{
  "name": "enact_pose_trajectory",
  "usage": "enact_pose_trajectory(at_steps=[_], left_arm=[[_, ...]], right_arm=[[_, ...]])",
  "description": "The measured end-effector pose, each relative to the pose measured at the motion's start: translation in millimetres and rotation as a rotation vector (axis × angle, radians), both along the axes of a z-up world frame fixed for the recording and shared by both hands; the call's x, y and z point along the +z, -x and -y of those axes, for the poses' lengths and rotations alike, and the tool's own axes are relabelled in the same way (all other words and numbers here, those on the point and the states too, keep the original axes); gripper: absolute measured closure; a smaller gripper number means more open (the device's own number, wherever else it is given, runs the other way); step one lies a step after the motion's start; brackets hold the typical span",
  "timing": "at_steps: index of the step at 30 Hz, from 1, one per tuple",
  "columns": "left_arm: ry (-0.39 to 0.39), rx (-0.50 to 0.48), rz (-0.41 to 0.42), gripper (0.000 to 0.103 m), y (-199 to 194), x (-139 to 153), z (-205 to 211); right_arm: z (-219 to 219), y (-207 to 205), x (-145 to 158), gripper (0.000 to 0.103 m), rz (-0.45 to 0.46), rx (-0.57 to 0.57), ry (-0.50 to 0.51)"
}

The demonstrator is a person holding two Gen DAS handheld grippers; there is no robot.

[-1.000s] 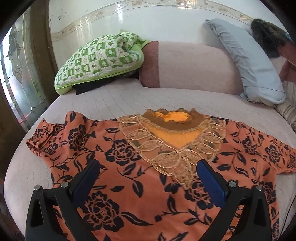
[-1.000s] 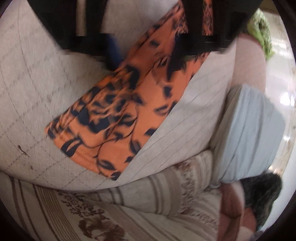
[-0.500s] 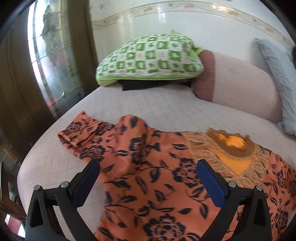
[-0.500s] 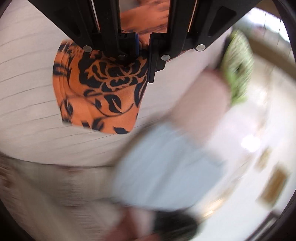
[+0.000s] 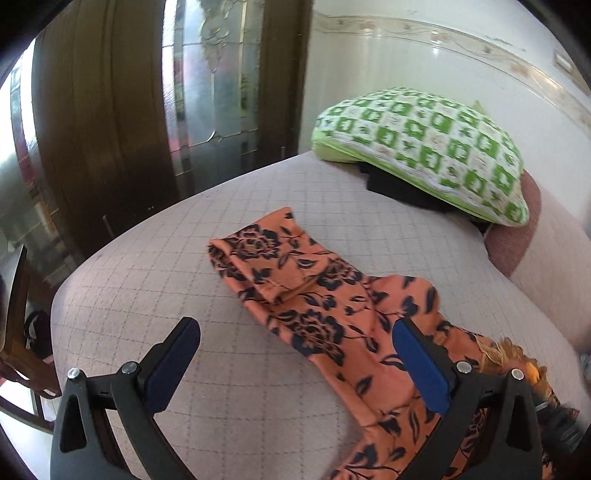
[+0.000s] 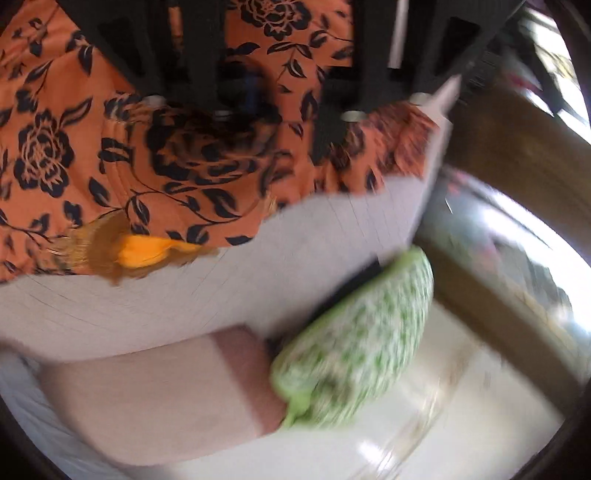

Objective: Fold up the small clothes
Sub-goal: 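Grasp the sleeve cuff with the right gripper and fold it across the dress body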

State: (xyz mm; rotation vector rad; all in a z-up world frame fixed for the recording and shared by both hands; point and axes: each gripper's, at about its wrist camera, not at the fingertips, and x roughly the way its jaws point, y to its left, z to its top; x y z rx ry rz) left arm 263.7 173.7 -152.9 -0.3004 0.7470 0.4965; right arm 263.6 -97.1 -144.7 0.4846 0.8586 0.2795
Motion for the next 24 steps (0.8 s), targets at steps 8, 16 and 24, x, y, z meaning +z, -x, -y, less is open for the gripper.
enact_pose_trajectory(at_steps=[8, 16, 24], left_arm=[[0.058, 0.081, -0.024, 0.000, 0.6, -5.8, -34.8], [0.036, 0.024, -0.054, 0.000, -7.8, -8.5, -12.1], [0.059, 0.047, -0.069, 0.000, -11.7, -9.5, -19.4]], right_arm=[[-99.3, 42.1, -16.7, 0.033, 0.152, 0.301, 0.583], [-102.7, 50.1, -34.4, 0.032, 0.246, 0.406, 1.033], [-134.0, 74.2, -66.0, 0.032, 0.471, 0.569, 1.516]])
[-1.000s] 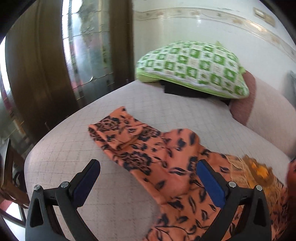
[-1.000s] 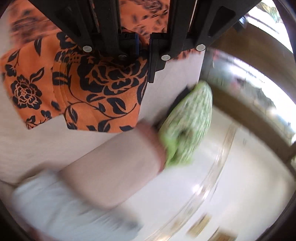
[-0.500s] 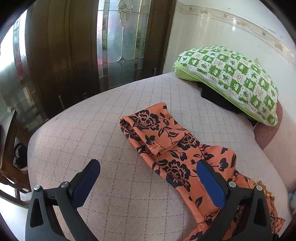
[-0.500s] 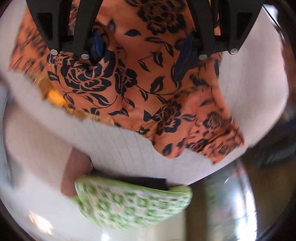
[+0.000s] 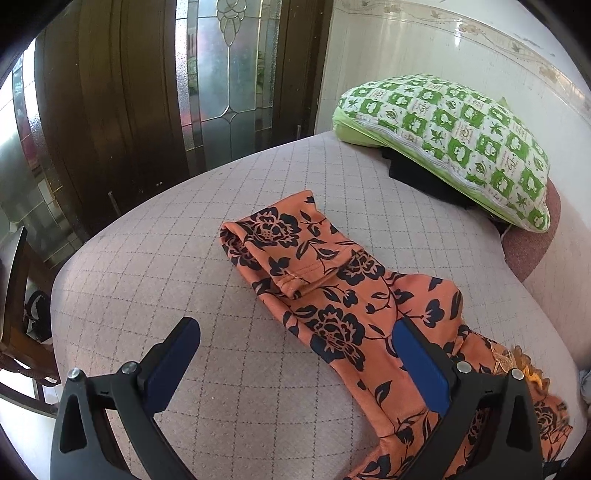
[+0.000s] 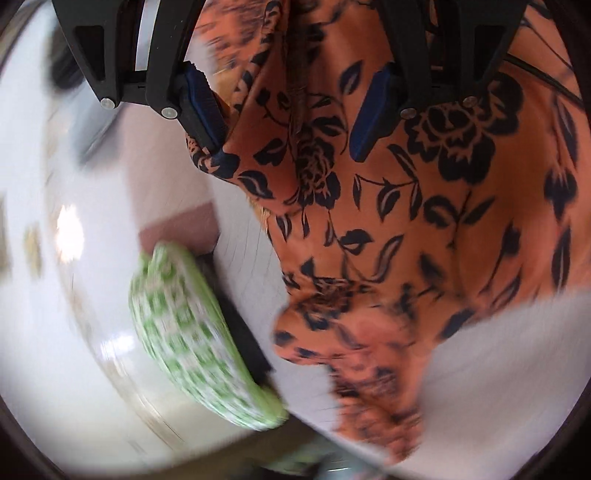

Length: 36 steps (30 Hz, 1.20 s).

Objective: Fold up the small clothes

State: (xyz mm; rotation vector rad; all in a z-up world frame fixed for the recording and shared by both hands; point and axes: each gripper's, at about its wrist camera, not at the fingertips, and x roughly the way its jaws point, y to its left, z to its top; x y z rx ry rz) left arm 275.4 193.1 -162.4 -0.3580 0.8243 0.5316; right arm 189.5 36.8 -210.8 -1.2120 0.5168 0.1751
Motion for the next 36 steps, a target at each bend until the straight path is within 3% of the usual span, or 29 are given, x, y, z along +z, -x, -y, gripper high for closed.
enact_pose_trajectory(at_steps=[7, 10, 12, 14, 19, 22, 24, 27, 29, 32, 36], left_arm=[[0.047, 0.062, 0.002, 0.000, 1.8, -3.0, -22.6], [0.051, 0.049, 0.001, 0.000, 0.9, -3.3, -21.9], [0.031, 0.030, 0.003, 0.000, 0.3, -1.1, -17.4], [0.019, -0.005, 0.017, 0.000, -0.5, 2.0, -11.6], [0.013, -0.119, 0.028, 0.000, -6.2, 3.4, 16.0], [-0.017, -0.231, 0.016, 0.000, -11.8, 1.7, 48.1], [-0.091, -0.312, -0.028, 0.000, -18.4, -5.2, 76.1], [-0.180, -0.358, -0.138, 0.000, -29.8, -28.1, 104.3], [-0.225, -0.360, -0.247, 0.000, -39.5, -51.5, 117.0], [-0.267, -0.364, -0.384, 0.000, -47.2, -86.3, 130.5], [-0.352, -0.342, -0.340, 0.000, -44.9, -84.4, 149.5]], right_arm=[[-5.2, 14.9, -43.5, 0.031, 0.123, 0.165, 0.470], [-2.4, 10.2, -28.4, 0.031, 0.146, 0.131, 0.430], [5.4, 10.8, -12.0, 0.031, 0.127, 0.090, 0.340], [23.4, 9.8, 12.8, 0.031, 0.072, 0.017, 0.179], [128.0, -5.9, 63.0, 0.030, -0.104, -0.306, -0.407], [220.8, -9.1, 61.7, 0.031, -0.185, -0.530, -0.753], [271.1, -0.1, 56.8, 0.031, -0.224, -0.605, -0.981], [335.5, 15.9, 40.0, 0.031, -0.266, -0.696, -1.303], [348.1, 17.5, 28.3, 0.031, -0.290, -0.727, -1.363], [333.3, 8.8, 30.7, 0.031, -0.323, -0.746, -1.289], [328.1, -0.9, 34.5, 0.031, -0.352, -0.695, -1.368]])
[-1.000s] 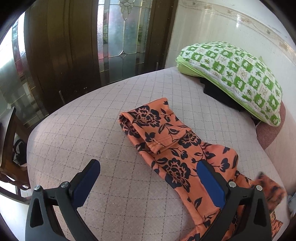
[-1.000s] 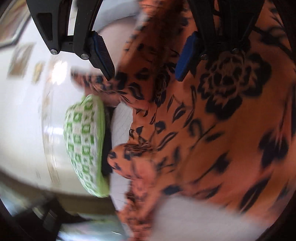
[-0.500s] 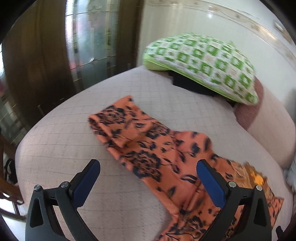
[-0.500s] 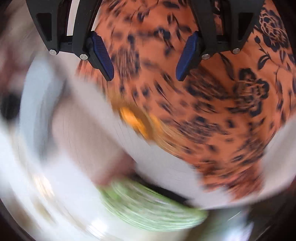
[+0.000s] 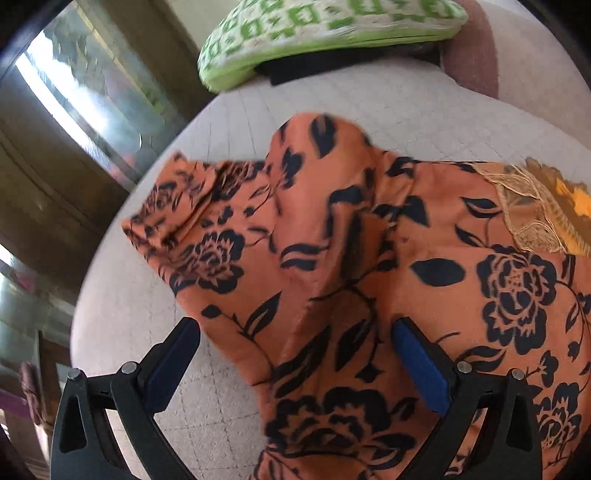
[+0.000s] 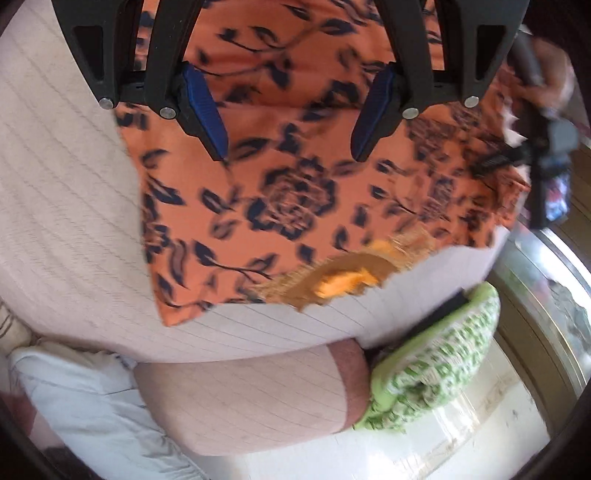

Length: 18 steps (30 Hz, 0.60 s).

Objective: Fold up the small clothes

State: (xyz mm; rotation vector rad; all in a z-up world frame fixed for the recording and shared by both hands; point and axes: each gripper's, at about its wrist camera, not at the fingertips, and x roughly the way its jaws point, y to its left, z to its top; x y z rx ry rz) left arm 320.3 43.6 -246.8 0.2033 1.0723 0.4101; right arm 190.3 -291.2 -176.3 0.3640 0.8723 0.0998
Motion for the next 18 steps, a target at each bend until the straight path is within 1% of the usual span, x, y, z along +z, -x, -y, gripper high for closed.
enact_pose_trajectory(at_steps=[2, 3, 4, 5, 6, 7, 8, 9, 10, 11, 12, 13, 14, 16, 17, 18], left_arm=[[-0.065, -0.012, 0.021, 0.000, 2.1, -4.1, 13.1], [-0.090, -0.016, 0.033, 0.000, 4.3, -5.6, 16.7], [-0.102, -0.018, 0.050, 0.000, 7.5, -6.7, 18.6], [-0.095, -0.015, 0.062, 0.000, 8.8, -7.6, 20.1], [-0.066, 0.000, 0.077, 0.000, 11.7, -8.6, 16.6], [-0.032, 0.016, 0.095, 0.000, 14.5, -8.5, 11.6], [0.019, 0.039, 0.116, 0.000, 17.6, -7.9, 3.3], [0.091, 0.070, 0.135, 0.000, 22.0, -8.4, -6.6], [0.186, 0.112, 0.140, 0.000, 26.1, -8.5, -18.6], [0.247, 0.143, 0.136, 0.000, 28.7, -6.8, -23.9], [0.327, 0.187, 0.124, 0.000, 33.1, -6.3, -33.1], [0.350, 0.204, 0.123, 0.000, 37.6, -4.3, -37.1], [0.338, 0.206, 0.123, 0.000, 40.8, -1.5, -36.6], [0.270, 0.183, 0.134, 0.000, 50.4, 9.5, -32.9], [0.248, 0.161, 0.146, 0.000, 55.4, 16.2, -31.3], [0.238, 0.137, 0.159, 0.000, 60.9, 24.4, -30.3]], right_arm=[[4.8, -8.3, -7.8, 0.031, -0.014, -0.004, -0.039], [7.6, -13.6, -14.4, 0.031, -0.032, -0.013, -0.038], [14.2, -18.4, -24.1, 0.033, -0.067, -0.035, -0.020], [23.9, -23.5, -37.6, 0.042, -0.124, -0.063, -0.012], [33.3, -26.0, -48.6, 0.046, -0.169, -0.071, -0.046], [41.3, -23.6, -49.6, 0.048, -0.161, -0.081, -0.080], [46.1, -20.0, -44.4, 0.049, -0.155, -0.081, -0.112], [47.8, -16.2, -40.4, 0.049, -0.165, -0.080, -0.129], [47.8, -11.9, -37.8, 0.049, -0.166, -0.077, -0.138], [47.8, -7.0, -34.4, 0.049, -0.147, -0.089, -0.133], [47.9, -2.6, -28.6, 0.049, -0.122, -0.105, -0.117], [46.5, 2.0, -19.9, 0.049, -0.077, -0.115, -0.089], [45.6, 6.3, -13.0, 0.049, -0.032, -0.116, -0.069], [42.6, 15.7, 0.3, 0.049, 0.036, -0.121, -0.042], [40.3, 15.7, 3.1, 0.049, 0.053, -0.119, -0.044], [36.6, 10.5, 1.4, 0.049, 0.050, -0.111, -0.058]])
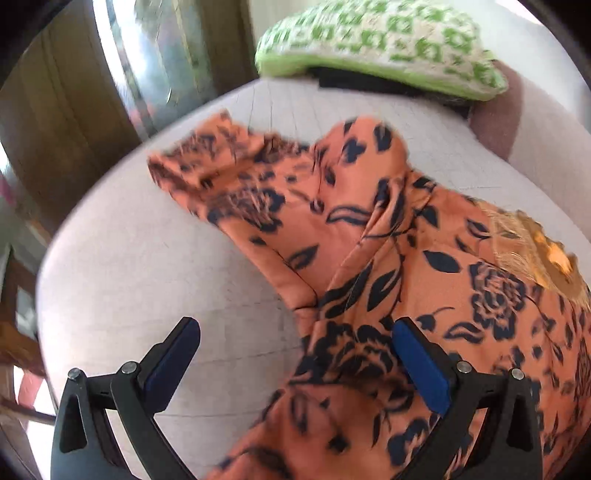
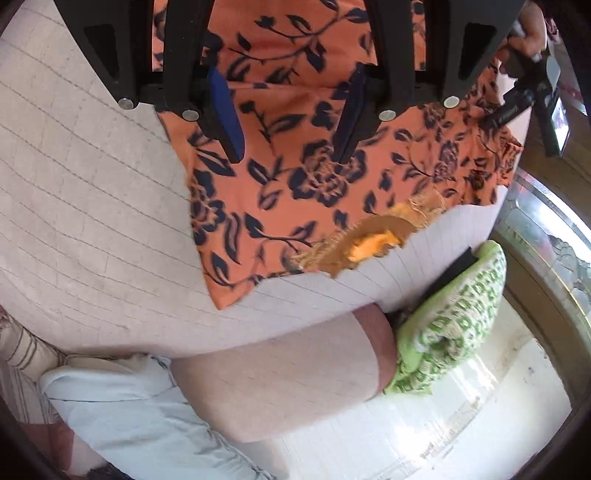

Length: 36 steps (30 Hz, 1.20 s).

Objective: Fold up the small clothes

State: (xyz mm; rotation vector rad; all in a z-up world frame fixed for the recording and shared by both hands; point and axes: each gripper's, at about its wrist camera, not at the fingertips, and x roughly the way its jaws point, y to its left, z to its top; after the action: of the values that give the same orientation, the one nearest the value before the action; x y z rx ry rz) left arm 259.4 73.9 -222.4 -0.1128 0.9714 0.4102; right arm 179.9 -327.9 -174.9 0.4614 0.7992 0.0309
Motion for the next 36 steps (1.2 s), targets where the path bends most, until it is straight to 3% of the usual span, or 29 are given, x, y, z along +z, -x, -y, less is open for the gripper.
enact_pose_trajectory(at_steps=[2, 5, 7, 8, 12, 16, 21, 26, 29, 33, 36], left_arm=[[-0.003, -0.044, 0.027, 0.000, 10.5, 18.1, -4.4], [0.001, -0.104, 0.019, 0.000, 22.4, 41.8, -16.8], [-0.022, -0.118, 0.000, 0.000, 27.9, 55.7, -39.6], [-0.025, -0.112, -0.004, 0.000, 28.3, 56.7, -57.3], [0.033, -0.003, -0.010, 0.000, 46.2, 72.7, -129.4], [0.108, 0.100, -0.013, 0.000, 58.1, 70.5, -203.6], [0.287, 0.184, 0.001, 0.000, 53.7, 47.5, -252.7], [0.450, 0.222, 0.019, 0.002, 21.1, 26.9, -256.3], [0.430, 0.252, 0.054, 0.004, -2.5, 24.8, -255.3], [0.553, 0.226, 0.041, 0.011, -22.1, 10.1, -250.5], [0.559, 0.200, 0.031, 0.016, -28.3, 0.3, -238.0]], right_arm=[[-7.0, -9.2, -11.9, 0.049, -0.048, 0.017, -0.012], [-18.3, -33.2, -44.5, 0.048, -0.211, 0.052, 0.056], [-30.8, -31.4, -35.2, 0.048, -0.176, 0.070, 0.159], [-32.9, -29.6, -31.5, 0.048, -0.173, 0.080, 0.153], [-21.0, -8.5, -11.3, 0.048, -0.041, 0.049, -0.052], [-27.3, 6.4, 7.1, 0.048, 0.054, 0.093, -0.088], [-38.8, 6.4, 5.7, 0.045, 0.061, 0.128, -0.146], [-52.3, -5.8, -4.0, 0.045, 0.037, 0.112, -0.111], [-54.8, -10.3, -8.3, 0.045, 0.032, 0.113, -0.090], [-54.8, -15.3, -10.0, 0.045, 0.024, 0.114, -0.082], [-54.9, -19.4, -12.5, 0.045, 0.012, 0.107, -0.068]])
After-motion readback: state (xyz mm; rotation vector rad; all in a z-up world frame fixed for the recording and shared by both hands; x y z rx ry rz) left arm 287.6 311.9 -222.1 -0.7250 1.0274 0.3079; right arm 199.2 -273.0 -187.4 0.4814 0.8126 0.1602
